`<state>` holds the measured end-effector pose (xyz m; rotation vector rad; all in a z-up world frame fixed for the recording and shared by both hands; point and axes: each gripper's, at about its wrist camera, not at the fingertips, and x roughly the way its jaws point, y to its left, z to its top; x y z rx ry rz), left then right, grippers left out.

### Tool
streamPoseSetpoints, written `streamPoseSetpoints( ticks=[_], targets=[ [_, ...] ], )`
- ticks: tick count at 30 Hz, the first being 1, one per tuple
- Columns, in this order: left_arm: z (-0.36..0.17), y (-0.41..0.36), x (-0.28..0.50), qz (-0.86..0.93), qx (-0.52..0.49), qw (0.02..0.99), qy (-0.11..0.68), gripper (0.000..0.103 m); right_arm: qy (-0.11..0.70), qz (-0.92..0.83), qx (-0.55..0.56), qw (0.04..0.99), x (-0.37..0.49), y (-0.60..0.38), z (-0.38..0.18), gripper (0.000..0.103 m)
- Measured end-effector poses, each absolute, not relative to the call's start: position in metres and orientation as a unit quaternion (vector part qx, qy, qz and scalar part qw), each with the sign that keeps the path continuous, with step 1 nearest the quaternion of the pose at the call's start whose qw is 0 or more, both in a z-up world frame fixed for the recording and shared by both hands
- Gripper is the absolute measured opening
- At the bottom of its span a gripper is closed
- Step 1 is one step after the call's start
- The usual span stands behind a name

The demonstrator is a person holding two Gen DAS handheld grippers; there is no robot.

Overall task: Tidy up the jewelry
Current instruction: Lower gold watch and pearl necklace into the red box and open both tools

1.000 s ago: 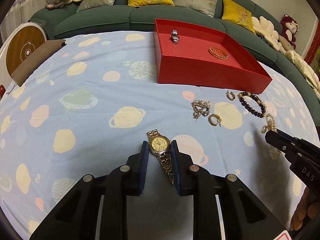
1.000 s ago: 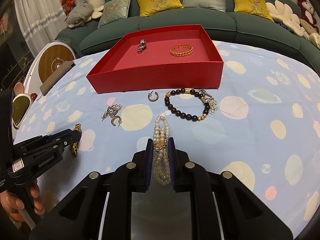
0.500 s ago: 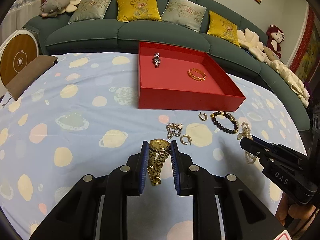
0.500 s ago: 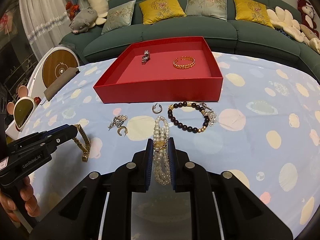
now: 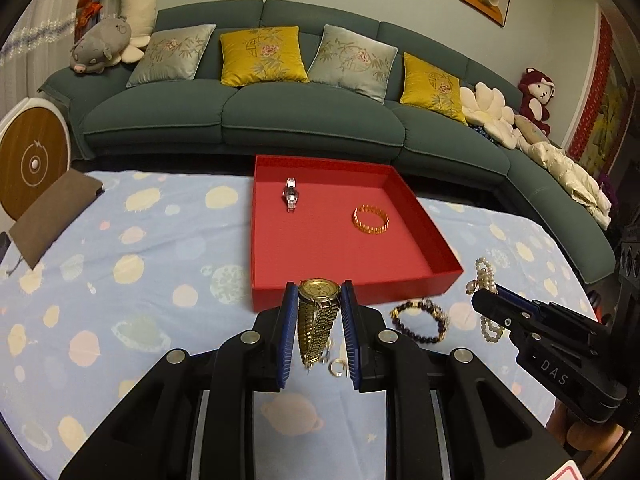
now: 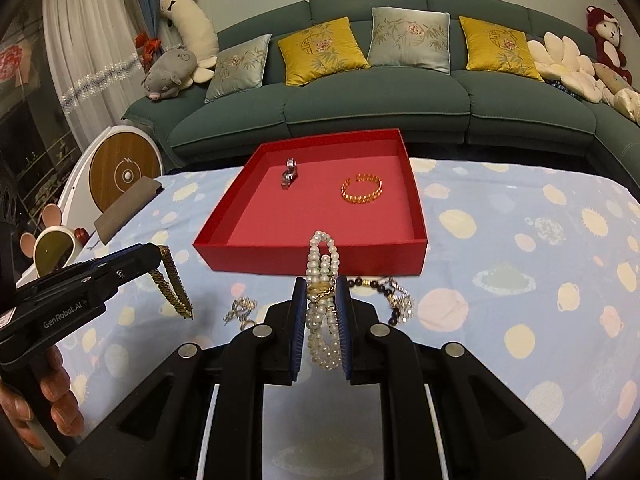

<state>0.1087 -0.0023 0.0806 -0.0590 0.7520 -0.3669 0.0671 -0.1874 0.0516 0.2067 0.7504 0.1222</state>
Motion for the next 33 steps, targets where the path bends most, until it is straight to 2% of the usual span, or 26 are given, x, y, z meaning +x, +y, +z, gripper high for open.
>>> streamPoseSetpoints(
  ticks=[7, 15, 25, 27, 28, 29, 33],
  targets=[
    [0.100, -0.019, 0.170, -0.162, -0.015, 0.922, 0.351, 0.019, 0.352, 0.059, 0.121, 0.926, 0.125, -0.207, 0.072, 0.014],
    [0.067, -0.032, 0.222, -0.137, -0.015, 0.917, 0.375, 0.019, 0.394, 0.045, 0.139, 0.907, 0.188, -0.211, 0.032, 0.014],
    [0.035, -0.029, 0.244, -0.123, -0.028, 0.910, 0.395, 0.020, 0.412, 0.046, 0.139, 0.899, 0.205, -0.206, 0.001, 0.017],
    [0.038, -0.024, 0.243, -0.117, -0.043, 0.912, 0.390, 0.022, 0.407, 0.038, 0.138, 0.902, 0.202, -0.208, 0.003, 0.036],
    [0.040, -0.023, 0.243, -0.117, -0.051, 0.912, 0.390, 0.028, 0.401, 0.032, 0.140, 0.905, 0.200, -0.210, 0.005, 0.040],
    [0.044, -0.019, 0.242, -0.113, -0.056, 0.912, 0.390, 0.036, 0.393, 0.030, 0.144, 0.908, 0.195, -0.212, 0.010, 0.042],
    [0.065, -0.002, 0.226, -0.113, -0.076, 0.914, 0.381, 0.037, 0.370, 0.029, 0.145, 0.917, 0.176, -0.220, 0.034, 0.042]
  ],
)
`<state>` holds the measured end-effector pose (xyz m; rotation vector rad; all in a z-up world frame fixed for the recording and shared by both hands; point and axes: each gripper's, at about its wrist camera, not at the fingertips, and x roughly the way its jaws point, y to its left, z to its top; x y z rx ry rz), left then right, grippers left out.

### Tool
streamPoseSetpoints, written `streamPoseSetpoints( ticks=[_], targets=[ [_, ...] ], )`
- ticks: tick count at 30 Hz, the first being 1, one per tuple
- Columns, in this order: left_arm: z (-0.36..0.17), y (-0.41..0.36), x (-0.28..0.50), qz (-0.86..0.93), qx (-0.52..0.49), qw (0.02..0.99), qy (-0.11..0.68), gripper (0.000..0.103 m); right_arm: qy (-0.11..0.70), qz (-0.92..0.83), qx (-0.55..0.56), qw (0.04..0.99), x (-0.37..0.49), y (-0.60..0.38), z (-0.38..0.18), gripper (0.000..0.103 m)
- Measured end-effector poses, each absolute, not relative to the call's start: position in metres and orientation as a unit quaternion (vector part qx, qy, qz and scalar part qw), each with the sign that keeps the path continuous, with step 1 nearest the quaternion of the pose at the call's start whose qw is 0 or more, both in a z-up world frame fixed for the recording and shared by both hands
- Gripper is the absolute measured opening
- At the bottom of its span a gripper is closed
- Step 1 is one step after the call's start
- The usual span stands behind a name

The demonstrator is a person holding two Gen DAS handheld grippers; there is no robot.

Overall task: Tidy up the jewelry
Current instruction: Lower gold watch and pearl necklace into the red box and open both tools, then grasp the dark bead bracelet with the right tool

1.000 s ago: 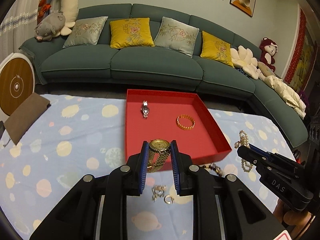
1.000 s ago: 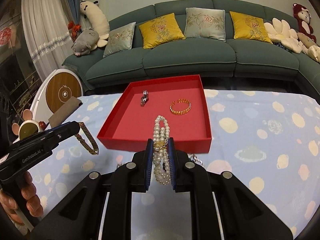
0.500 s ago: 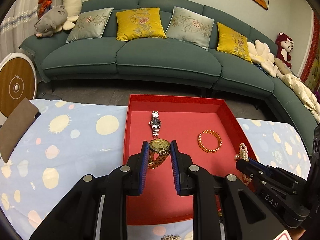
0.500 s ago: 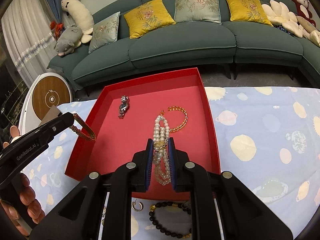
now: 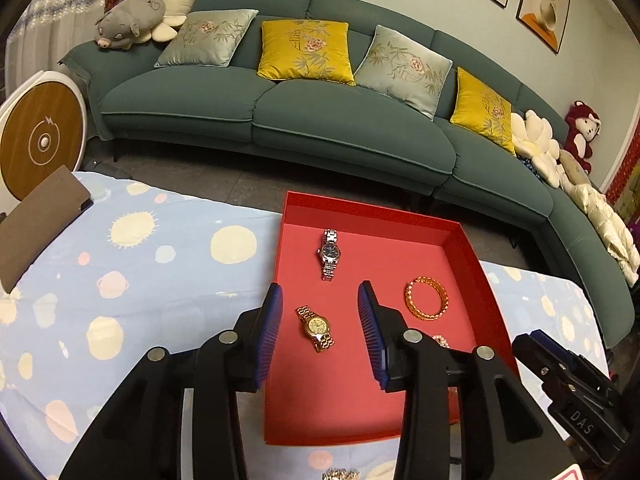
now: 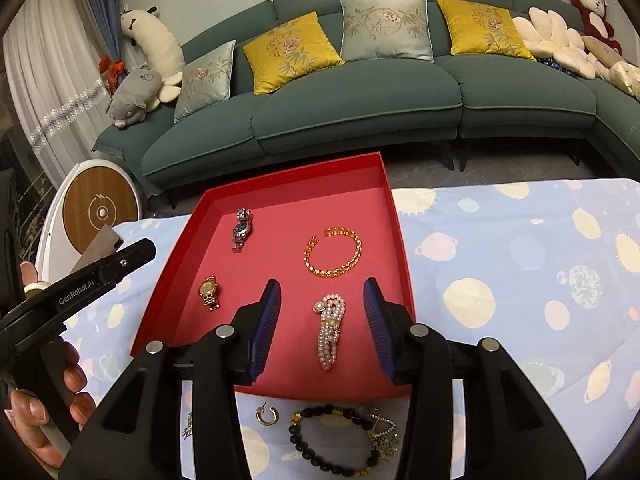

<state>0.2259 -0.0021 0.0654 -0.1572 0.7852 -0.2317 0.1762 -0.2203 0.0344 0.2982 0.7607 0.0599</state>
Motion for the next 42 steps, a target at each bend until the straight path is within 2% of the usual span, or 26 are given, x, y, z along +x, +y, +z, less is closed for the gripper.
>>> streamPoseSetpoints(
  ticks=[4, 6, 9, 12, 17, 23, 30, 39, 42],
  targets=[
    [0.089, 0.017, 0.194, -0.109, -0.073, 0.919, 0.373, 0.045, 0.353, 0.035, 0.139, 0.925, 0.142, -0.228, 0.067, 0.043],
    [0.097, 0.025, 0.174, -0.105, -0.069, 0.921, 0.369, 0.050, 0.346, 0.038, 0.138, 0.927, 0.121, -0.233, 0.080, 0.046],
    [0.095, 0.035, 0.144, -0.100, -0.061, 0.920, 0.374, 0.052, 0.347, 0.036, 0.137, 0.927, 0.088, -0.236, 0.091, 0.048],
    [0.081, 0.040, 0.117, -0.091, -0.057, 0.916, 0.387, 0.059, 0.351, 0.027, 0.140, 0.926, 0.059, -0.238, 0.087, 0.049],
    [0.049, 0.035, 0.095, -0.107, -0.077, 0.892, 0.432, 0.059, 0.380, 0.028, 0.149, 0.913, 0.041, -0.232, 0.057, 0.049],
    [0.030, 0.016, 0.088, -0.123, -0.033, 0.895, 0.428, 0.059, 0.404, 0.045, 0.074, 0.911, 0.043, -0.201, 0.026, 0.049],
    [0.014, 0.013, 0.093, -0.124, -0.022, 0.884, 0.450, 0.059, 0.417, 0.088, 0.024, 0.904, 0.072, -0.171, -0.001, 0.038],
    [-0.001, 0.018, 0.095, -0.134, -0.024, 0.870, 0.474, 0.059, 0.446, 0.084, 0.051, 0.889, 0.110, -0.172, -0.025, 0.034],
    [-0.006, 0.017, 0.096, -0.141, -0.030, 0.863, 0.483, 0.059, 0.462, 0.078, 0.042, 0.883, 0.111, -0.171, -0.037, 0.028]
  ],
)
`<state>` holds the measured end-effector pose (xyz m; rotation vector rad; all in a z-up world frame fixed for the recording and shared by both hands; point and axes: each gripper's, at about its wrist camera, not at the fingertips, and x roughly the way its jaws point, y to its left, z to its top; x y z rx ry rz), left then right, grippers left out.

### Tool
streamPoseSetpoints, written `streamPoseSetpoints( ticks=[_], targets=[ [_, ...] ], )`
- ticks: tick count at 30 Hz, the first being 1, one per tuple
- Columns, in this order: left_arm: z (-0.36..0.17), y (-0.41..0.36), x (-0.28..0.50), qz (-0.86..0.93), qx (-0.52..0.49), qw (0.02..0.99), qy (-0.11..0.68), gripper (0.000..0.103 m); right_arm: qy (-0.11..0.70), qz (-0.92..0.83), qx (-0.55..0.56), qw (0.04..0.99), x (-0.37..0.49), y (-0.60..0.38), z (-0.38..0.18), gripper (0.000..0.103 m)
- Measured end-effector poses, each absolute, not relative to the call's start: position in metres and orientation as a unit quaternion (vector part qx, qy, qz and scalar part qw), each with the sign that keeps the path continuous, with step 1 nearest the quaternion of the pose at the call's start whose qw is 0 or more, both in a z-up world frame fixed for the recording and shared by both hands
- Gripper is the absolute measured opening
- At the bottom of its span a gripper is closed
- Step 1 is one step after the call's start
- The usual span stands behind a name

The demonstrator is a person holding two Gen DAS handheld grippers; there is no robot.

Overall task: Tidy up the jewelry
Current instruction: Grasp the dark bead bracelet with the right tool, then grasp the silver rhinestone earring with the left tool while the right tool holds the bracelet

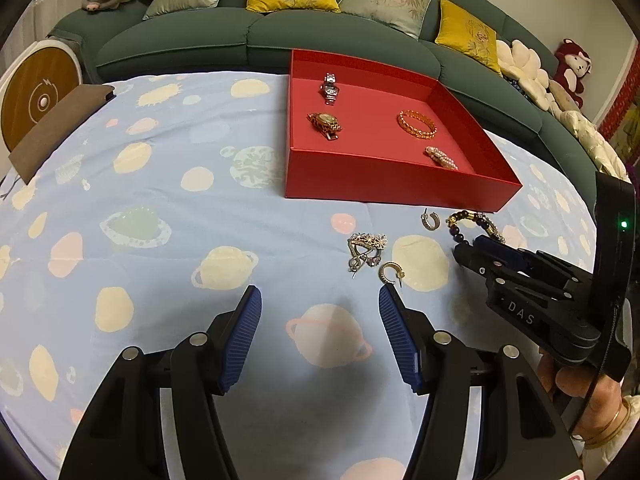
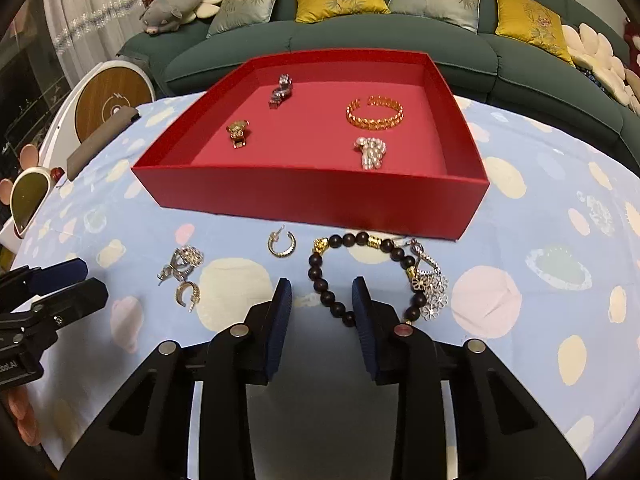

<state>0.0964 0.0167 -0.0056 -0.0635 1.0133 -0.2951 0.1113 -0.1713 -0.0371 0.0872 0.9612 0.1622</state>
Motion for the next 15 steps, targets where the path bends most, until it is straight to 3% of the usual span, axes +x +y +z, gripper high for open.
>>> streamPoseSetpoints(
  ticks=[6, 15],
  targets=[
    [-0.012, 0.007, 0.097, -0.147, -0.028, 0.862, 0.484, 0.059, 0.466, 0.079, 0.035, 0.881, 0.106, -0.172, -0.037, 0.008],
    [-0.024, -0.007, 0.106, -0.150, -0.027, 0.867, 0.475, 0.059, 0.486, 0.091, 0.053, 0.868, 0.085, -0.175, -0.031, 0.007]
  ],
)
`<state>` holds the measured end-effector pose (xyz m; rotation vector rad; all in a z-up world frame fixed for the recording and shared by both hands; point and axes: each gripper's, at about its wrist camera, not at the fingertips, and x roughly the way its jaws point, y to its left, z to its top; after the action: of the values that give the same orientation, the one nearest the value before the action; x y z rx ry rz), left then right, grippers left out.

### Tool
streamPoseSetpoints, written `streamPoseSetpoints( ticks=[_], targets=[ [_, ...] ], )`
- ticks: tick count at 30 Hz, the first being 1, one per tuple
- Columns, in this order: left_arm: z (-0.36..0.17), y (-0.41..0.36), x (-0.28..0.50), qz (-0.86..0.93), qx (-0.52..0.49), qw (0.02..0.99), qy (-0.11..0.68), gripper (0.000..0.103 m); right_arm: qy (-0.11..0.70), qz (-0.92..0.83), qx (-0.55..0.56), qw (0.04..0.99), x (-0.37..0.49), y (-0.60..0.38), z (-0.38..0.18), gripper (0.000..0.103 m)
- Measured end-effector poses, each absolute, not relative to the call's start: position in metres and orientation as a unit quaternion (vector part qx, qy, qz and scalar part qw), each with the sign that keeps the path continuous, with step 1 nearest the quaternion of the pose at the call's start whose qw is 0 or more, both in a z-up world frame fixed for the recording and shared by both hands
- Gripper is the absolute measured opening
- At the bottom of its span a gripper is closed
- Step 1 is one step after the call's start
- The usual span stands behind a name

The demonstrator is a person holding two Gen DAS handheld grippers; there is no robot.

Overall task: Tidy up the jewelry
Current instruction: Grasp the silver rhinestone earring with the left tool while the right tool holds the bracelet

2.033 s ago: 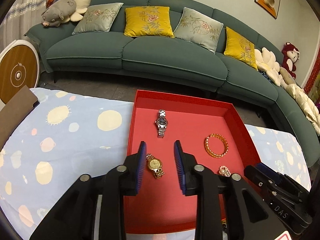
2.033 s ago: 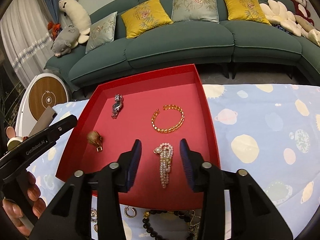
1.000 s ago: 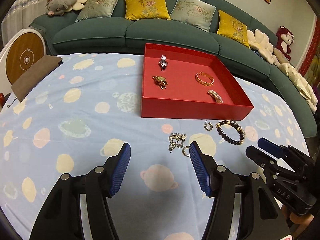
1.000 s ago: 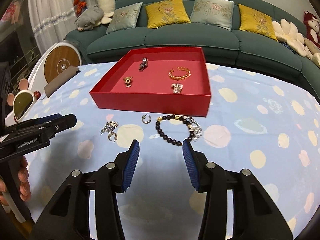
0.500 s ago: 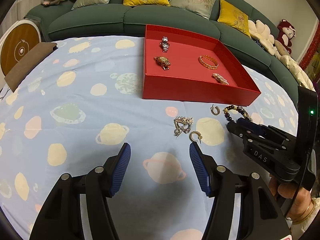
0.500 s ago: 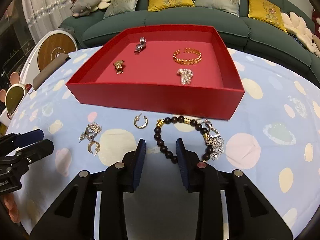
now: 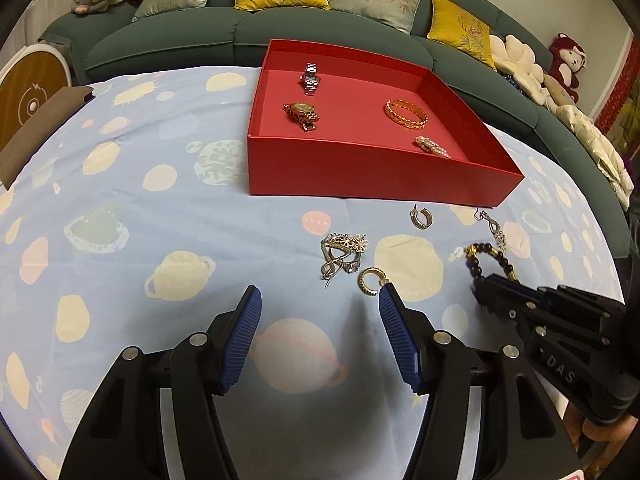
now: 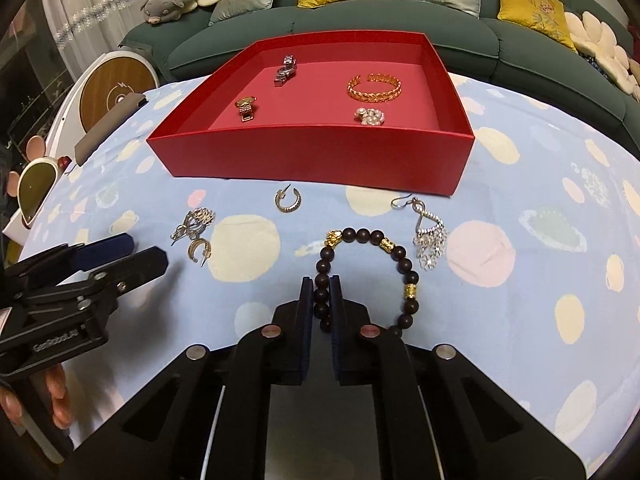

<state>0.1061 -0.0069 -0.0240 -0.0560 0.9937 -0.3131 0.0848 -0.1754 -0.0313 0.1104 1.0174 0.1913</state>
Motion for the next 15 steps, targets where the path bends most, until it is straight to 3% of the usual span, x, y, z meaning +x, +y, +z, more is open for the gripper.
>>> streamPoseSetpoints(
  ticks=[3, 10, 13, 14, 15],
  targets=[
    [-0.026, -0.009, 0.112, -0.152, -0.031, 0.869, 0.470, 0.058, 0.490, 0.099, 0.055, 0.864, 0.072, -0.177, -0.031, 0.007],
    [-0.031, -0.016, 0.124, -0.144, -0.020, 0.881, 0.450, 0.044, 0.492, 0.107, 0.055, 0.862, 0.058, -0.181, -0.033, 0.007],
    [-0.033, -0.021, 0.123, -0.145, 0.002, 0.888, 0.435, 0.029, 0.493, 0.107, 0.056, 0.862, 0.058, -0.181, -0.033, 0.007],
    [-0.033, -0.022, 0.122, -0.153, 0.004, 0.888, 0.435, 0.015, 0.493, 0.106, 0.057, 0.861, 0.059, -0.181, -0.032, 0.007],
    [-0.034, -0.024, 0.121, -0.157, 0.008, 0.885, 0.438, 0.013, 0.494, 0.106, 0.057, 0.861, 0.059, -0.181, -0.032, 0.007]
  ],
)
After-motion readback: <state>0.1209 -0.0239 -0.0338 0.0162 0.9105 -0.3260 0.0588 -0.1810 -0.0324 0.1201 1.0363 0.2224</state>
